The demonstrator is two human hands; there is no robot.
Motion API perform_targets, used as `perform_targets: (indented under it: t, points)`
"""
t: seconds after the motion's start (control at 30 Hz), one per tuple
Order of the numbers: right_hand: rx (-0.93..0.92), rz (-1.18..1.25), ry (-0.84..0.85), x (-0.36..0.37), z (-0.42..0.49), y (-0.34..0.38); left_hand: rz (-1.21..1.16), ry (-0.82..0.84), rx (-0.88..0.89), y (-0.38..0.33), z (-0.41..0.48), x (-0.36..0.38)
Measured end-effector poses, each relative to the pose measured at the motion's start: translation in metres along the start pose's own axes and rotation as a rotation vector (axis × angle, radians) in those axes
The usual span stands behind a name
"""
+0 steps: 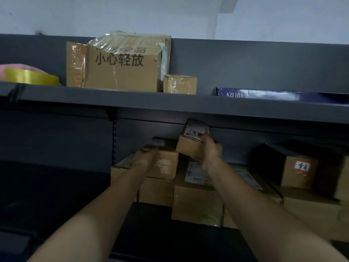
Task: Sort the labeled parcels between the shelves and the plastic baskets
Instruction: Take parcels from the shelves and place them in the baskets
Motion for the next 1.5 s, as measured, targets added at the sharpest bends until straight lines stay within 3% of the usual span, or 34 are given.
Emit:
perform_targets:
  t: [0.17, 0.37, 0.5, 0.67, 0.8, 0.97, 1.2, 1.5]
  points:
    - [0.155, -0.009, 0.055, -0.006, -0.006, -0.031, -0.062, -0.040, -0.012, 0.000, -0.015, -0.011]
    - [0.242, -0.024, 0.274, 0.007, -0.032, -0.044, -0.274, -0.060, 0.078, -0.005, -0.048, -0.017]
    - [0.260, 0.020, 0.353, 0.012, -0.056, -0.047, -0.142, -0.066, 0.175, -0.027, -0.060, -0.019]
    - [0.148, 0.019, 0.450, -0.003, -0.081, -0.047, -0.113, -0.133, -0.048, -0.012, -0.093, -0.031]
    - [0.029, -0.090, 0.432, -0.038, -0.100, -0.034, -0.190, 0.004, -0.151, -0.004, -0.137, -0.021]
    - [0.043, -0.097, 0.410, -0.072, -0.120, -0.040, -0.063, -0.062, 0.068, -0.017, -0.179, -0.032]
    - [-0.017, -0.113, 0.420, -0.100, -0.154, -0.025, -0.100, -0.085, 0.185, -0.039, -0.228, -0.033]
    - [-0.136, -0.123, 0.122, -0.194, -0.181, 0.034, -0.121, 0.089, 0.305, -0.066, -0.241, 0.044]
Point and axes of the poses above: each hand's wrist, its own z-axis towards the middle knuckle, its own x-axis out of the palm, y = z × x, the point moved 10 cm from there along z, towards the middle knuckle, and after that the axes turned 12 degrees about x, right-handed, at the moved point
